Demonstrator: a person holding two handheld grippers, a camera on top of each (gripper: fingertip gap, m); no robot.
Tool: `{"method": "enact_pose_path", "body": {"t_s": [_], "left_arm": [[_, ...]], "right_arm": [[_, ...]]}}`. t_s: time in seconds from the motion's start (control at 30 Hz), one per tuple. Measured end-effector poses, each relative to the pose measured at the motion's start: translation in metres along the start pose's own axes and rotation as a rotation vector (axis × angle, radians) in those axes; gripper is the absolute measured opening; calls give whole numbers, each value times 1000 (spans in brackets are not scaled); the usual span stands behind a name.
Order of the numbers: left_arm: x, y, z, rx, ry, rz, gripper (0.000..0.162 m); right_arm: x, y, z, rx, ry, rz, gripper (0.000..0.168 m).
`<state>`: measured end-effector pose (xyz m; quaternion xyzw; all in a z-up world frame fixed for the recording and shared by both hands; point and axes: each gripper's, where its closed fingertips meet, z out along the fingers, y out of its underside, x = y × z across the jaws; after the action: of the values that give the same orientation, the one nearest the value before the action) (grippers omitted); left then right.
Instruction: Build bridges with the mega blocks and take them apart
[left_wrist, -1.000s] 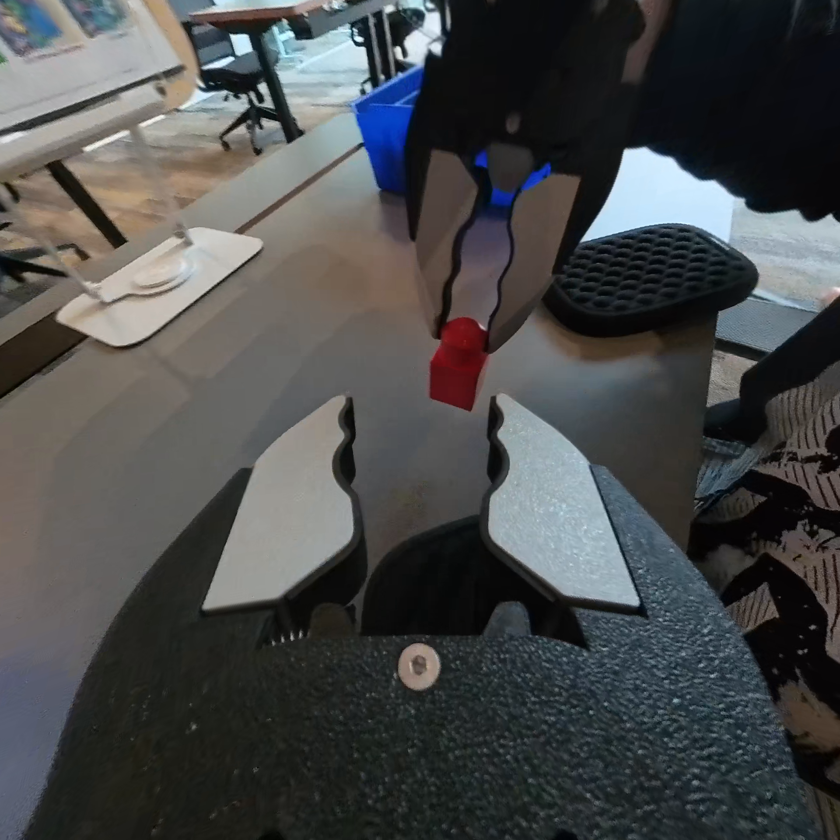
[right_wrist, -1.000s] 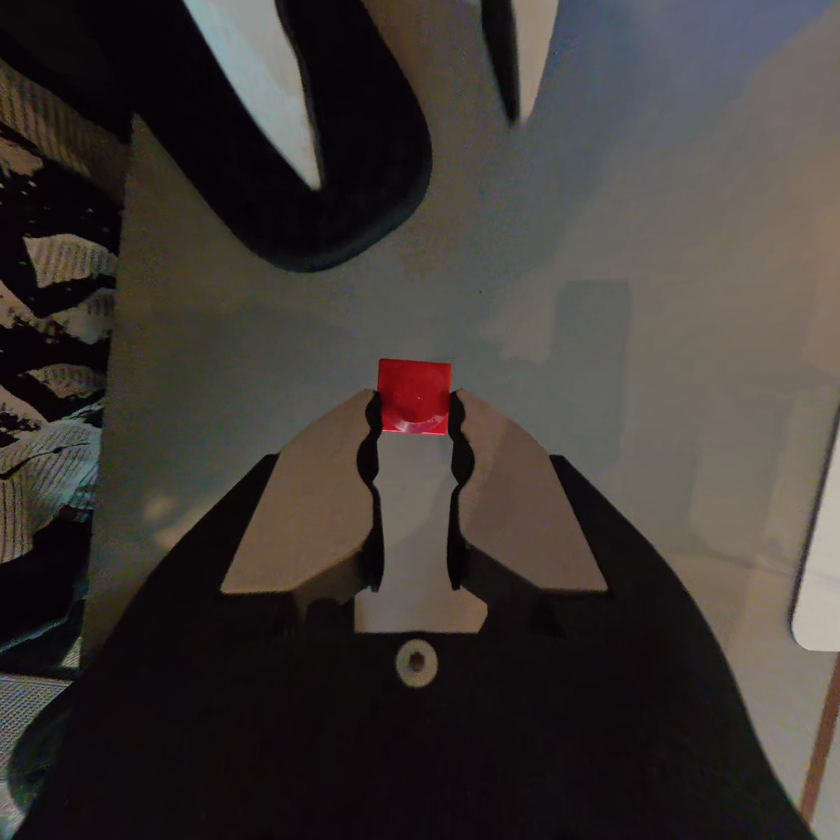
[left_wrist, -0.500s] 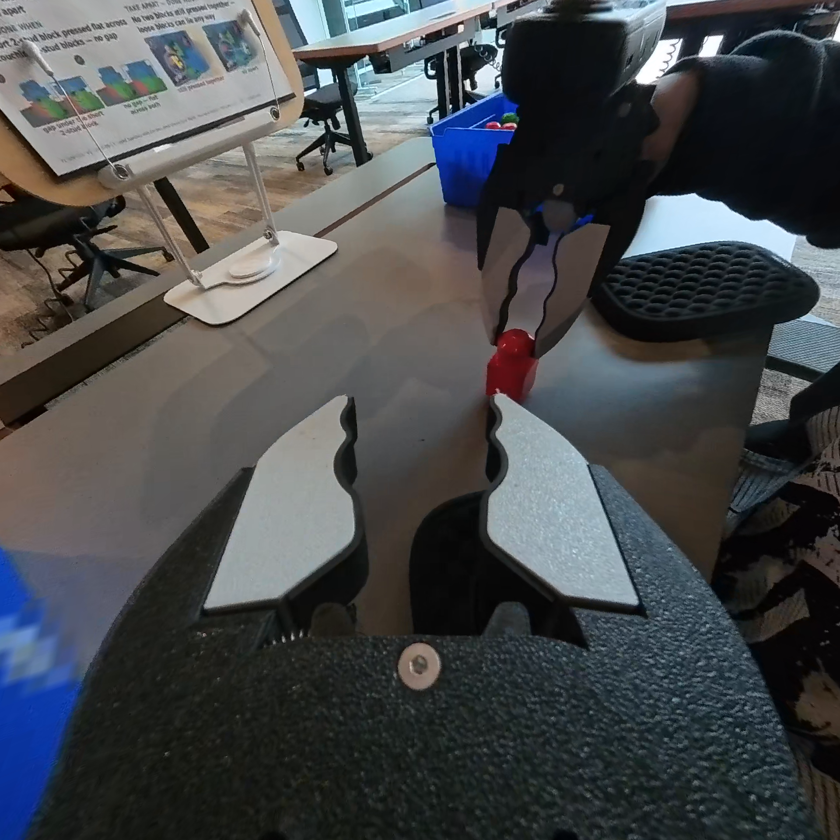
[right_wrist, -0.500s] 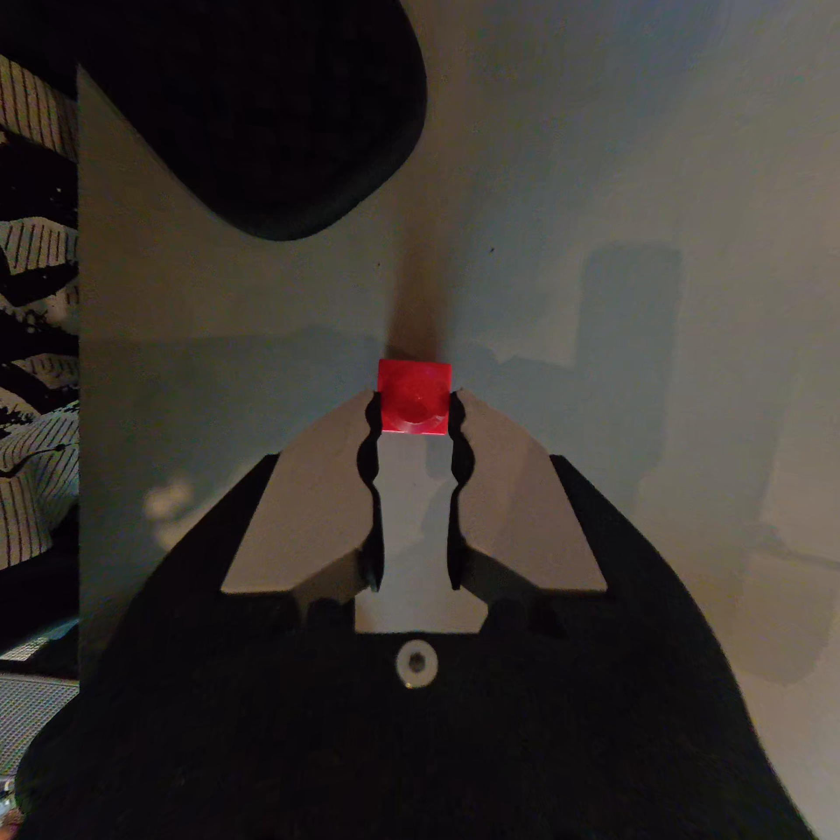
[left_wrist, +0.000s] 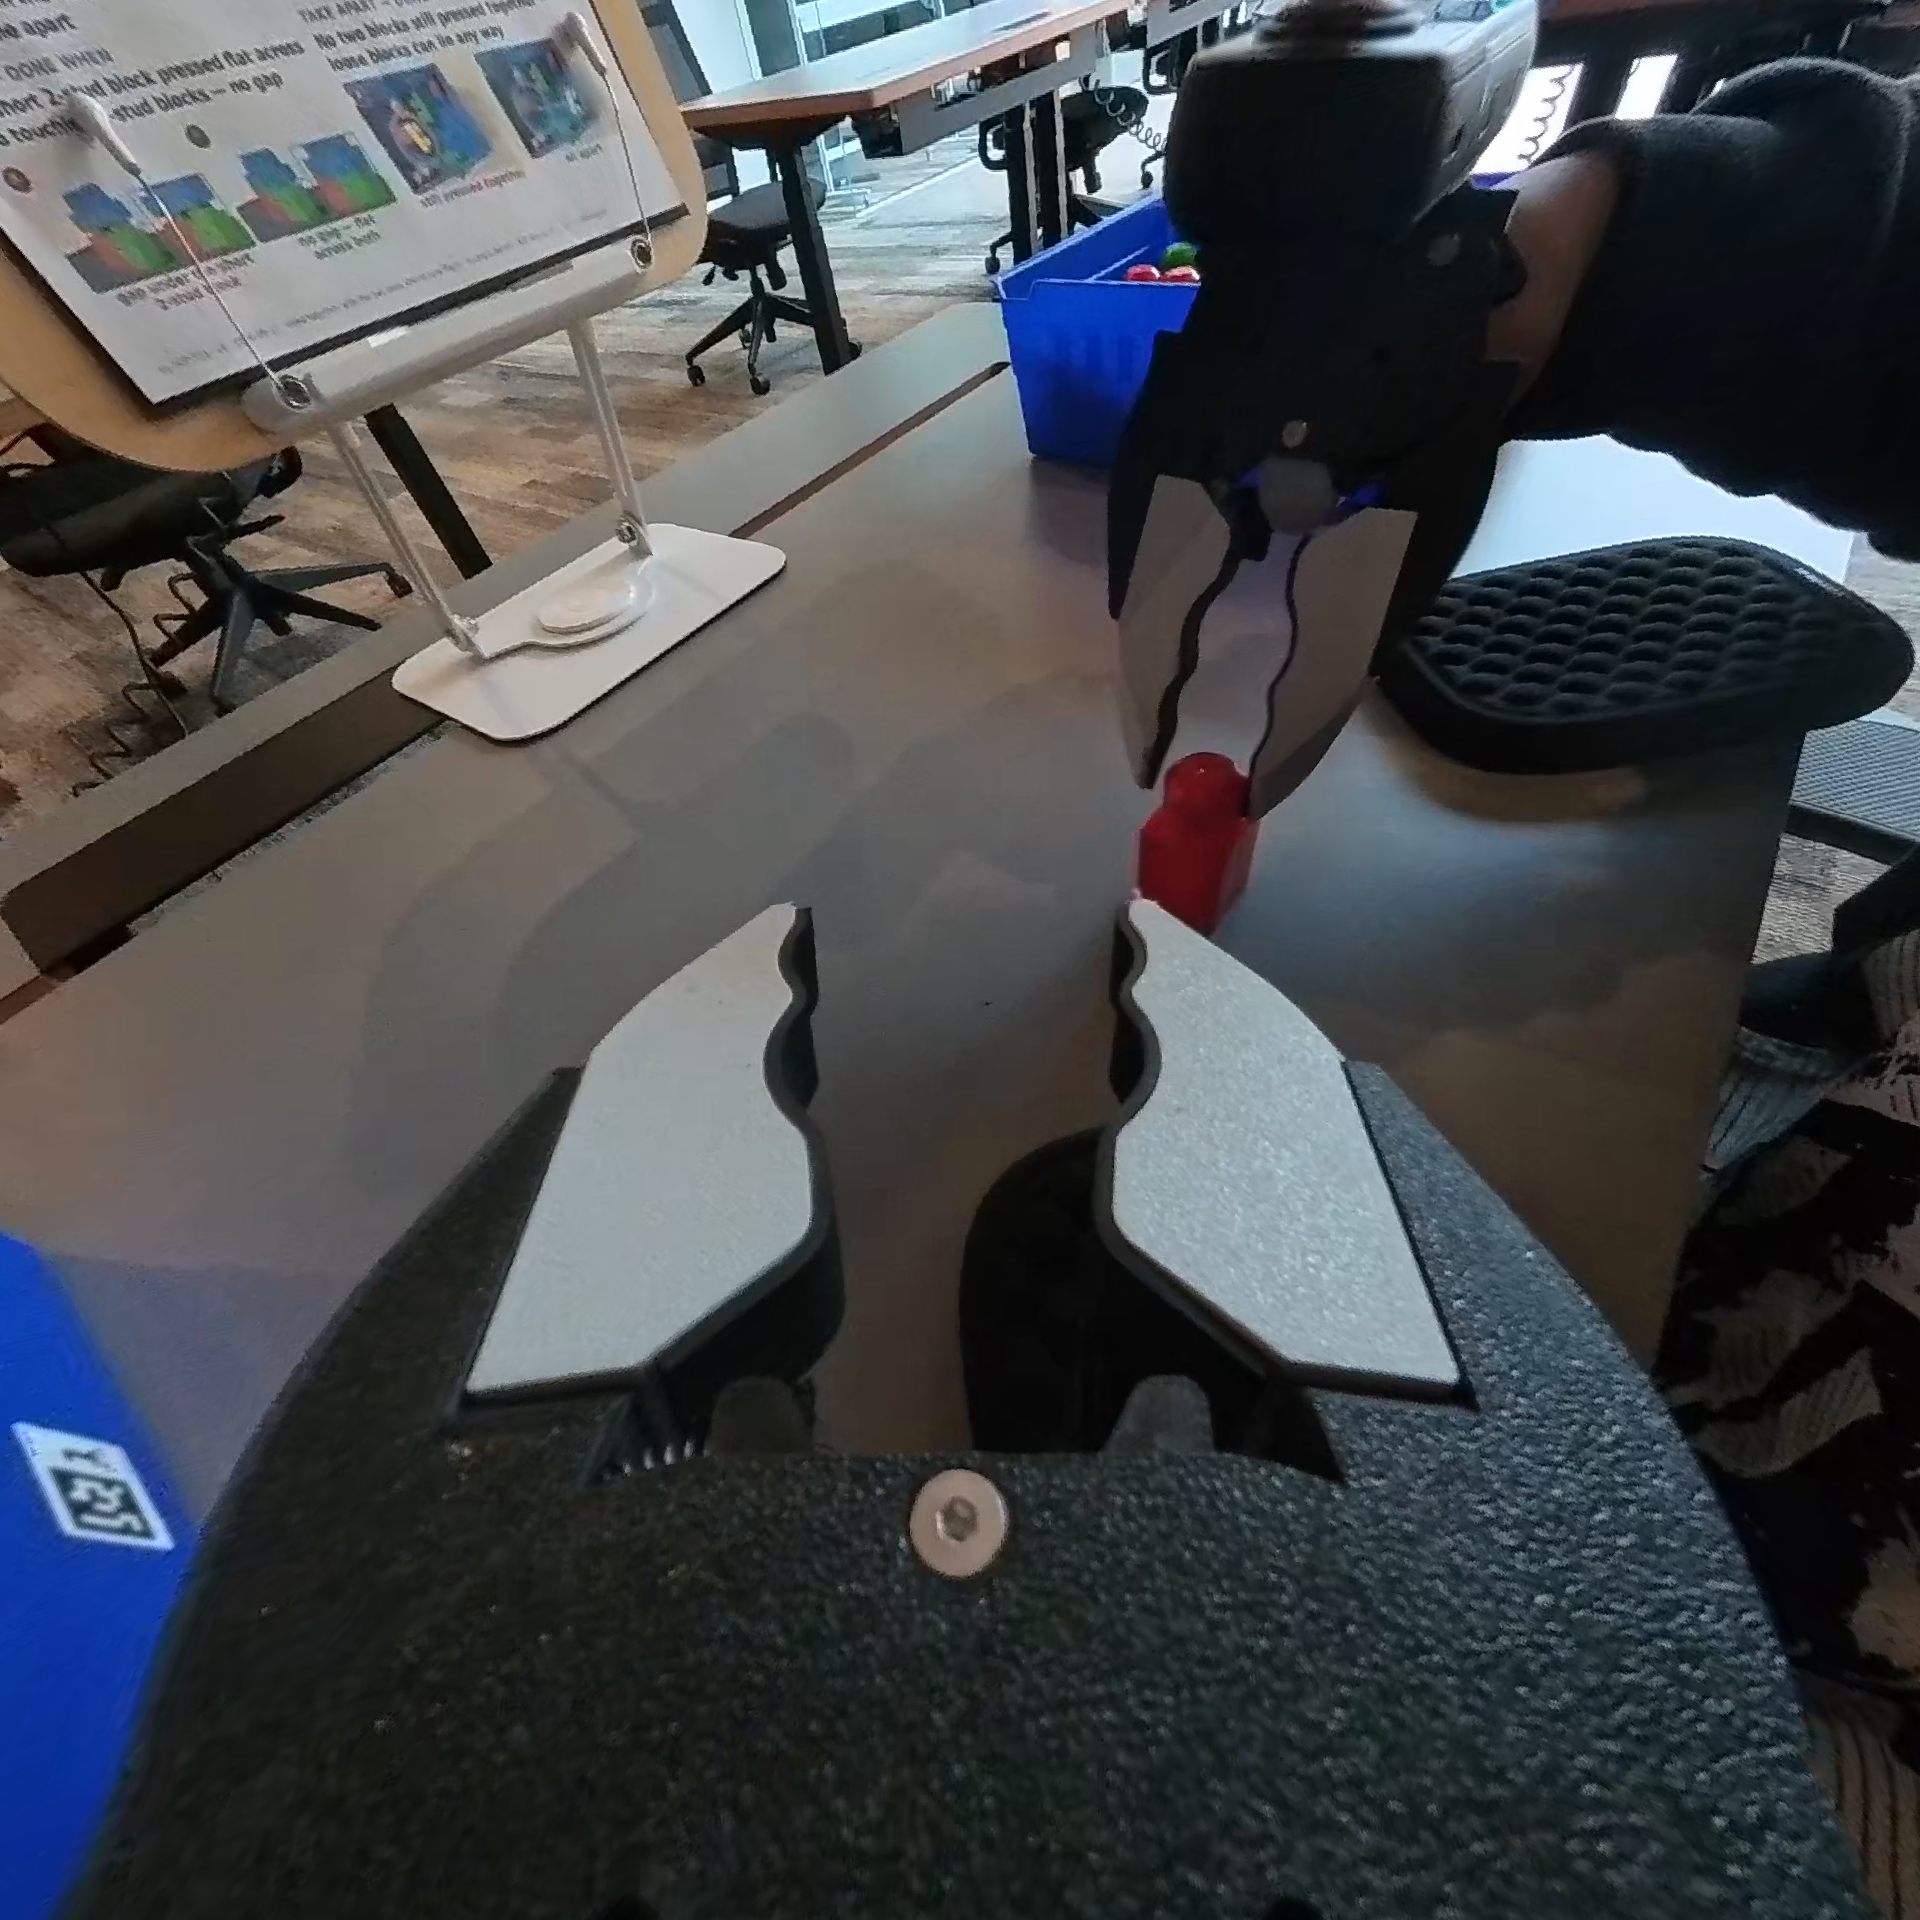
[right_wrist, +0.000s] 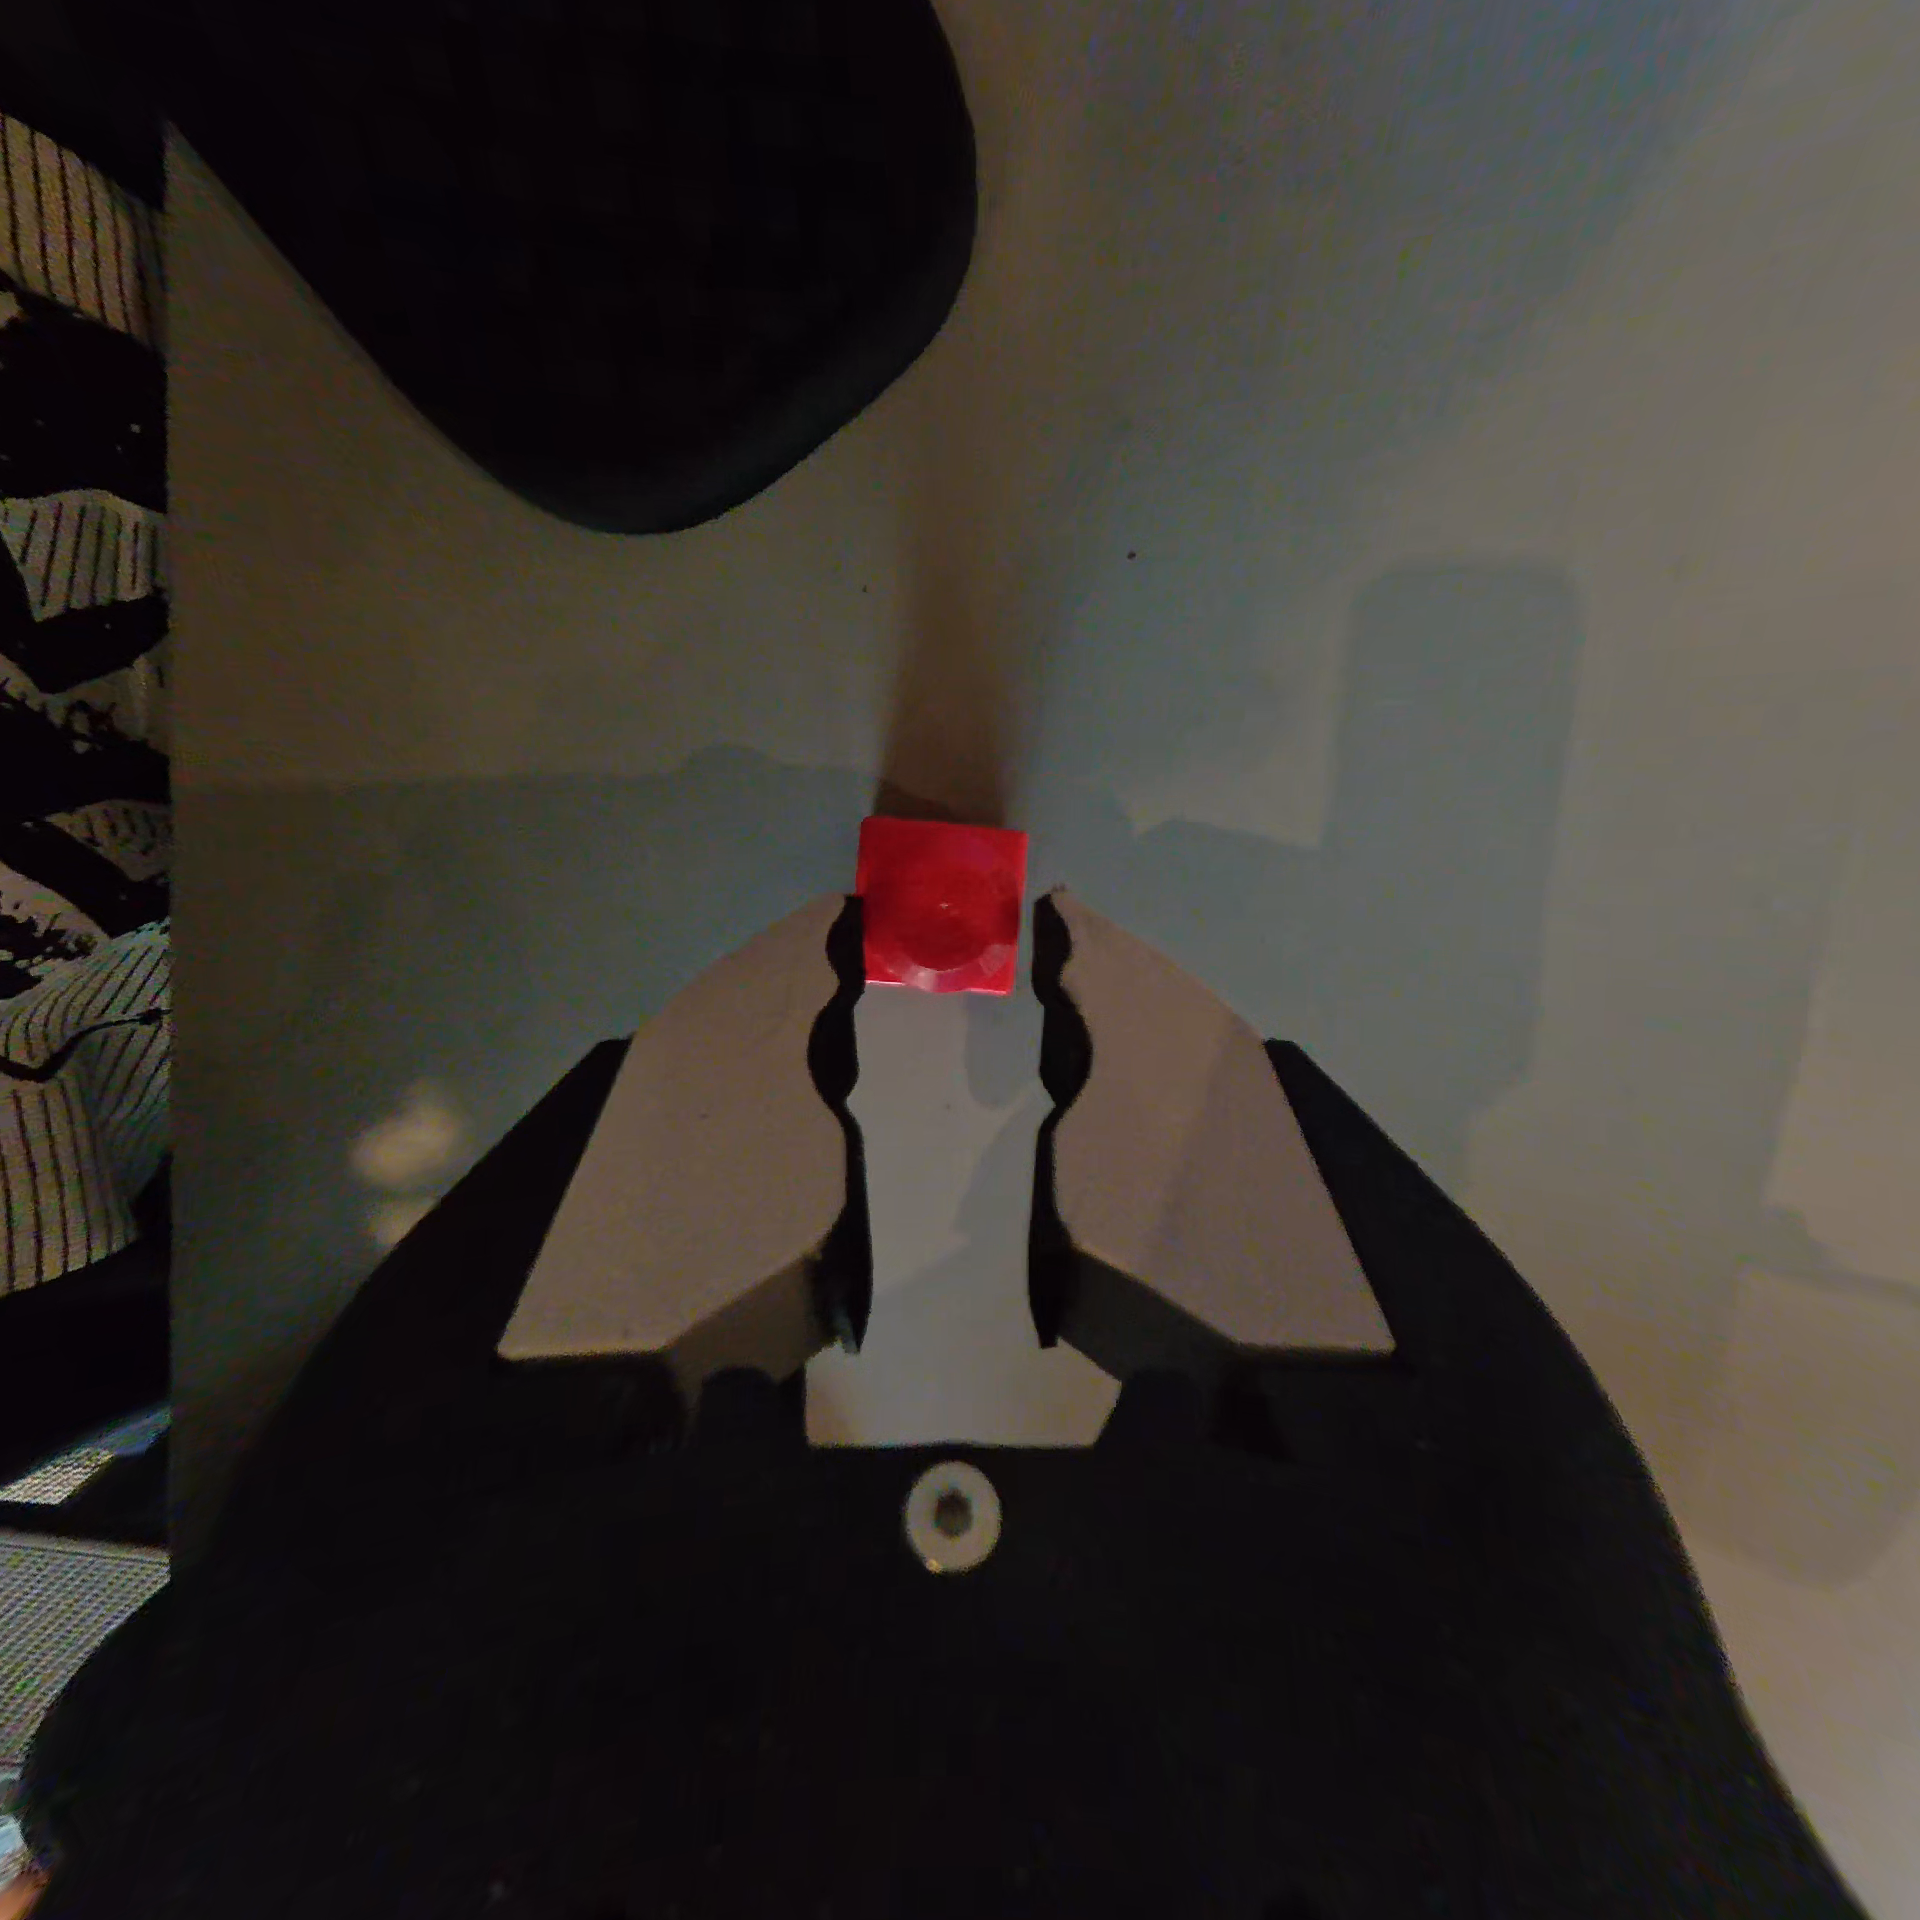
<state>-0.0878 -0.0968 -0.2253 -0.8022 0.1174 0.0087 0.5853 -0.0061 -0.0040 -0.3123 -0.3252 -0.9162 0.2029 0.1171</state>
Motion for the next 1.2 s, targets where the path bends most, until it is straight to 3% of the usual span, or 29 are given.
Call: {"method": "enact_pose_path", "body": {"t_s": [0.27,0.43,0.53,0.63,0.87,1.03,1.2], "left_arm": [[-38,9,-37,-84,-151,-15,55],[-106,24,-92,-238,-342,-34,53],[-157,47,-124,-424,-414,32,49],[-200,77,-138,-619,-356,196,48],[-247,165,-141,-992,-113,196,52],[-262,192,-139,-1067,-76,160,51],[-257,196,-136,-1076,-44,136,51]], "right_arm": [[-1,-7,-26,90,40,27,43],[1,-1,-55,154,121,56,43],[0,4,-69,180,151,67,43],[-2,8,-79,189,170,67,43],[-6,7,-86,202,194,60,43],[-6,7,-89,196,204,52,43],[-4,4,-93,201,219,40,43]]}}
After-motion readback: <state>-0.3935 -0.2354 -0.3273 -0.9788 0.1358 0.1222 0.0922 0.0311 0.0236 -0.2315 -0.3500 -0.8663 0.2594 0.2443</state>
